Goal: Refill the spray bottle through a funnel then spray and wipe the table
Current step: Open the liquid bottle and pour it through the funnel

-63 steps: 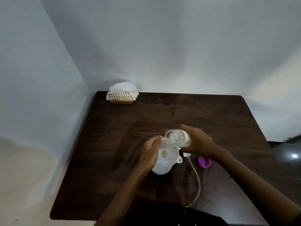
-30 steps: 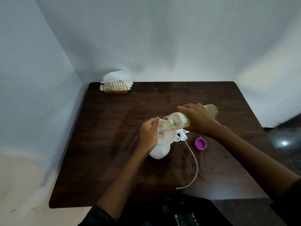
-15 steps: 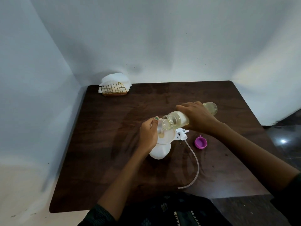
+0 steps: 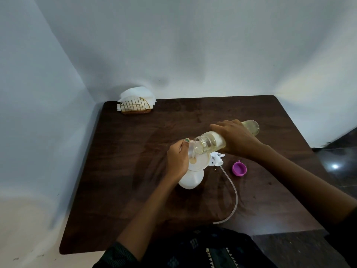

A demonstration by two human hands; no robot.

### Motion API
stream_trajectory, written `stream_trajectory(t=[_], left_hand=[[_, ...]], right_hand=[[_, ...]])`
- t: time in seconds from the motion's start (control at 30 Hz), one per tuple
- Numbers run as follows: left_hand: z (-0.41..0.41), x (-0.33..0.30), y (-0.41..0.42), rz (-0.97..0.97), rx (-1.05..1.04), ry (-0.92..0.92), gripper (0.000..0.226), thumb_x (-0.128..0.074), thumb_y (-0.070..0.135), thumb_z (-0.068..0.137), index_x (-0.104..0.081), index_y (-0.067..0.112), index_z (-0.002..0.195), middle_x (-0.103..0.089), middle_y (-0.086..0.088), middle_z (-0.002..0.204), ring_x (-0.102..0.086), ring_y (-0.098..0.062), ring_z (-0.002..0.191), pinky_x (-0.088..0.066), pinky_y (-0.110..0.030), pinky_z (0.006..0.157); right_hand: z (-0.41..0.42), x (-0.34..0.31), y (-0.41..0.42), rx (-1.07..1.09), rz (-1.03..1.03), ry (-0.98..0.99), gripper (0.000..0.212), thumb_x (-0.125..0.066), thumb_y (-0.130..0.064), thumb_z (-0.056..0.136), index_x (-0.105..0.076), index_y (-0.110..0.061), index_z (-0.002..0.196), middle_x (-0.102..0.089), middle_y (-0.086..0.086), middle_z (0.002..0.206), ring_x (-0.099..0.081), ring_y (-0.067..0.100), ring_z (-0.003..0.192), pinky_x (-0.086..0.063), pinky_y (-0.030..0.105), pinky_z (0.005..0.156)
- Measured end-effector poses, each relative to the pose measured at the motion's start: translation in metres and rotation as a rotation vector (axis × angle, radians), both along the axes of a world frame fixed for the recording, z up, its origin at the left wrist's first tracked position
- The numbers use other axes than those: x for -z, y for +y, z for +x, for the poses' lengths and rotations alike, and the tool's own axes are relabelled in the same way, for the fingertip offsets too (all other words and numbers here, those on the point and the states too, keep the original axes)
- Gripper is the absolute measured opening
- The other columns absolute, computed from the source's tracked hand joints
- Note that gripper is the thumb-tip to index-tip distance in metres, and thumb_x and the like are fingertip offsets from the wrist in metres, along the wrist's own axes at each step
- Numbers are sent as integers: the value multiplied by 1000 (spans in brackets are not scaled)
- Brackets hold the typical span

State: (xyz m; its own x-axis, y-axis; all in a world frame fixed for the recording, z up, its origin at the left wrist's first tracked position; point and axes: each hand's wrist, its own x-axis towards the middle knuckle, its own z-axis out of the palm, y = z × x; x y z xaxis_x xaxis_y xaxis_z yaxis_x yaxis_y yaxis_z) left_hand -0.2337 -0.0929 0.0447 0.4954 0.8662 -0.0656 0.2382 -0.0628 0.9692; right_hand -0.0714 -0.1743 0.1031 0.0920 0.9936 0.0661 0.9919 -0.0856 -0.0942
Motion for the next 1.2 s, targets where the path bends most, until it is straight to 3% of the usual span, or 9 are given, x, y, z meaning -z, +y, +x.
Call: stream_trajectory(t=[0.27, 0.63, 0.77, 0.93, 1.2], left_hand=[[-1, 0, 1, -21, 4, -6, 33, -42, 20, 98, -60, 1, 78, -53, 0, 64, -47, -11, 62, -36, -29, 61], [-4, -2, -2, -73, -25, -16, 34, -45, 21, 97, -63, -3, 83, -58, -7, 71, -51, -12, 67, -38, -23, 60], [-5, -1, -1, -77, -31, -39, 38, -46, 22, 97, -60, -9, 81, -56, -14, 72, -49, -17, 68, -37, -28, 60], [-6, -2, -2, -81, -24, -45, 39, -46, 22, 97, -58, -9, 79, -54, -13, 70, -48, -17, 66, -36, -29, 60], [-9, 0, -1, -76, -21, -56, 38, -45, 23, 97, -59, -9, 80, -55, -12, 69, -48, -17, 67, -36, -28, 60]], right_hand=[[0, 0, 0, 3, -1, 0, 45, -75, -35, 68, -55, -19, 105, -62, 0, 92, -58, 25, 87, -35, 37, 76], [-4, -1, 0, 5, 13, -14, 48, -77, -33, 67, -55, -17, 107, -63, 2, 93, -59, 26, 88, -31, 34, 73], [-5, -1, -1, 7, 11, -11, 46, -77, -33, 67, -55, -18, 106, -62, 1, 92, -58, 25, 87, -30, 34, 73], [-6, -3, -1, 10, -4, 0, 46, -75, -35, 68, -55, -18, 106, -62, 1, 94, -58, 26, 89, -37, 38, 77], [-7, 0, 0, 7, -2, -9, 46, -75, -33, 69, -54, -19, 108, -62, 0, 95, -58, 25, 89, -34, 36, 76]])
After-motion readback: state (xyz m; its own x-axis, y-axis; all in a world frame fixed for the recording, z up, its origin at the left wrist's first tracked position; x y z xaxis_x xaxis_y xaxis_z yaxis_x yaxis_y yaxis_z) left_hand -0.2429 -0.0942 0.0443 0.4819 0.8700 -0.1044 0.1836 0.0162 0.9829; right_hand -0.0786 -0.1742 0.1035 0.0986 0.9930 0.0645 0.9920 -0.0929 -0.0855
